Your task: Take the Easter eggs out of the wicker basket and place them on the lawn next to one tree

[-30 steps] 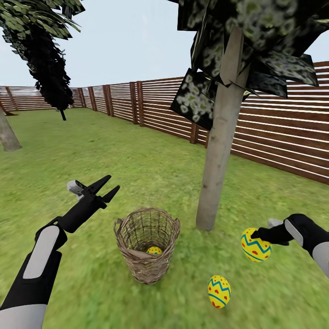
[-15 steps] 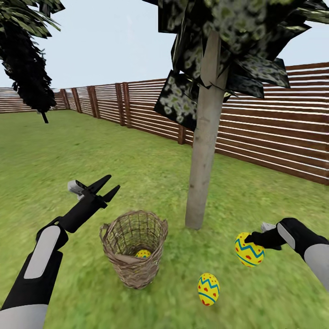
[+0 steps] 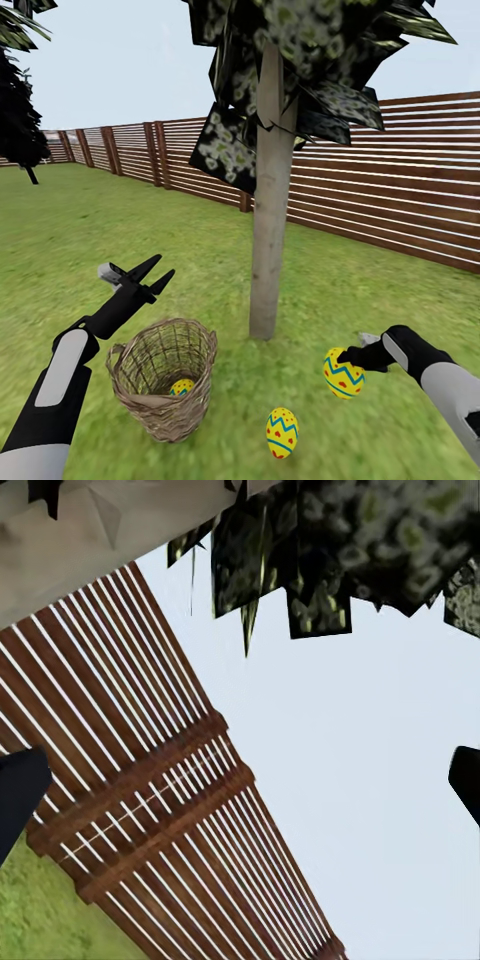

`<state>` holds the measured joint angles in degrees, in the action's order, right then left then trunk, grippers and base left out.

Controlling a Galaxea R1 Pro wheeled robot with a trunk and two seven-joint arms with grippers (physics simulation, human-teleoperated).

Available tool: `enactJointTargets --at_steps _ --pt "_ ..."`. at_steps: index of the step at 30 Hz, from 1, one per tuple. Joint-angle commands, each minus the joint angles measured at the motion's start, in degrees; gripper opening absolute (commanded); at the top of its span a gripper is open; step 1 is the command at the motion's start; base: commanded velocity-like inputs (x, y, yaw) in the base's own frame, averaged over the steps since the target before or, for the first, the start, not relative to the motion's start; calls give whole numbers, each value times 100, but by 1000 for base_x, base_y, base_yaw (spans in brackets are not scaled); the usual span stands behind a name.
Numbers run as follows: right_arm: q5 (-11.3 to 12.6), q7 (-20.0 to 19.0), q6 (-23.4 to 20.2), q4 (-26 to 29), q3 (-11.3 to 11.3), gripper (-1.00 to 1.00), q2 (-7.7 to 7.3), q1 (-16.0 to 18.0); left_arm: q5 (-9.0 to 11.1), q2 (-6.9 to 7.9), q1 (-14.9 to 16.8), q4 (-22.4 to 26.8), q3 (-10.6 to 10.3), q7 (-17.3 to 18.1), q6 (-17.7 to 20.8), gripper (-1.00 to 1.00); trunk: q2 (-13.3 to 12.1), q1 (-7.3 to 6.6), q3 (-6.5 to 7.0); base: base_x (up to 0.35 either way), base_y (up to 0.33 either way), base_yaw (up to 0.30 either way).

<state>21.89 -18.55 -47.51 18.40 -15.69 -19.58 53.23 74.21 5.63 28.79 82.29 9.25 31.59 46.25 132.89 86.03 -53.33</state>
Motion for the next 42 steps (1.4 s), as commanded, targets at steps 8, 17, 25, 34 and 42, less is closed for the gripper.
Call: enactJointTargets --at_steps 8,17,25,34,42 --pt "-73 439 1971 -920 -38 -100 564 -163 19 0 4 6 7 11 34 100 283 153 -131 0 0 0" --pt "-800 1864 4287 -1542 -66 -100 1010 -502 23 0 4 -1 7 13 34 100 644 350 -293 0 0 0" --pt "-1506 2255 5218 -1695 -142 -100 1253 -1048 23 0 4 2 7 14 34 100 965 526 -437 0 0 0" --pt "-2024 2268 5676 -1708 -156 -100 1263 -1393 40 0 4 6 9 14 42 100 1044 583 -629 0 0 0" --pt "-2102 2268 5767 -1689 -162 -100 1350 -1403 41 1 4 6 7 14 42 100 1055 603 -806 0 0 0"
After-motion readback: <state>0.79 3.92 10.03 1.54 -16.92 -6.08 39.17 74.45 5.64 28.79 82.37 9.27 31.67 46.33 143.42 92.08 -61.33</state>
